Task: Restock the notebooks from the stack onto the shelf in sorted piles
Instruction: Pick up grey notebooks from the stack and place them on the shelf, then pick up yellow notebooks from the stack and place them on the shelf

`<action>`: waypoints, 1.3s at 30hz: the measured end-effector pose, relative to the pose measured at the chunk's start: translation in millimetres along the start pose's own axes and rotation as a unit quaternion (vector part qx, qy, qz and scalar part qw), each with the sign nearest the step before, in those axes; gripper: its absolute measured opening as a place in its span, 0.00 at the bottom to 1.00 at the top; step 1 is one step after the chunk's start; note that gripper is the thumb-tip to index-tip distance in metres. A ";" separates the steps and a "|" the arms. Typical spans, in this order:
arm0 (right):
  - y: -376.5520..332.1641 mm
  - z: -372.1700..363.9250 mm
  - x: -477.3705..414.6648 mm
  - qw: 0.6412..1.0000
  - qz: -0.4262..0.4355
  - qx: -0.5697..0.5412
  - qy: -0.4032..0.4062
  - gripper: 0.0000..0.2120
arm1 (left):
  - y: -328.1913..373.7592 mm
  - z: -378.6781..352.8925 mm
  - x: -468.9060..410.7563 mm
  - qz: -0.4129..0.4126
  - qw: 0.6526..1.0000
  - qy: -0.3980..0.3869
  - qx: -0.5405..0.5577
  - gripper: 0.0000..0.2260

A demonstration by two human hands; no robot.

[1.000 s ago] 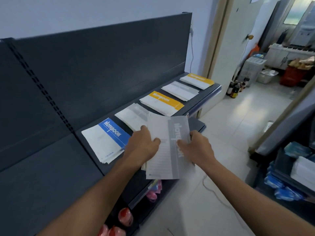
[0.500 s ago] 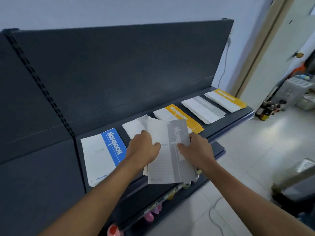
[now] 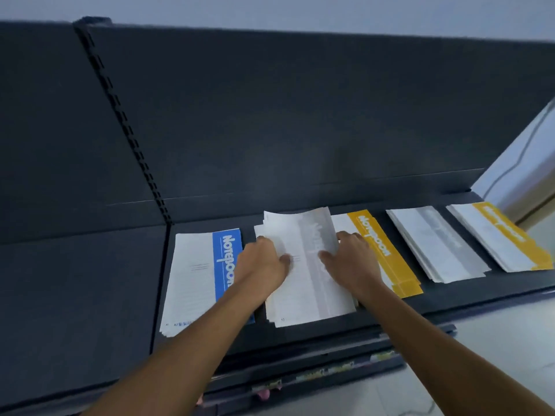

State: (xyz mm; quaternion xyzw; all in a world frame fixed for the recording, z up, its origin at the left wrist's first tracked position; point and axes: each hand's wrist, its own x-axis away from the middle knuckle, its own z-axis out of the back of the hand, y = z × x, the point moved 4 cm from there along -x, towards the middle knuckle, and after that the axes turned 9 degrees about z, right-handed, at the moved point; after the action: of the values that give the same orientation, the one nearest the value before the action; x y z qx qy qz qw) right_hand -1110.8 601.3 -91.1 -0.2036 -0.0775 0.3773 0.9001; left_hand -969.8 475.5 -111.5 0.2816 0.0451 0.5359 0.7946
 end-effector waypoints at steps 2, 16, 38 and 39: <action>3.0 -6.0 -11.5 1.000 0.018 0.003 -0.009 0.11 | 3.1 -3.7 -4.2 0.017 1.000 0.009 -0.010 0.19; 2.9 -21.9 -28.5 0.990 0.122 0.062 -0.047 0.13 | 4.0 -6.6 0.1 0.067 0.986 0.062 -0.142 0.20; -182.8 -57.2 13.0 0.906 0.411 -0.022 -0.097 0.14 | -116.5 130.4 65.8 0.127 0.966 0.223 -0.020 0.08; -199.9 -63.5 20.1 0.897 0.429 -0.029 -0.106 0.13 | -129.1 140.1 74.2 0.140 0.964 0.226 -0.016 0.07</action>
State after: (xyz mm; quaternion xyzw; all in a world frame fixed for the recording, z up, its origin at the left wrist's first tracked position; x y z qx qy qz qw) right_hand -948.6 469.6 -63.9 -0.2015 -0.0889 0.7437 0.6312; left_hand -779.5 450.2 -41.2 0.1443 0.1754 0.6921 0.6852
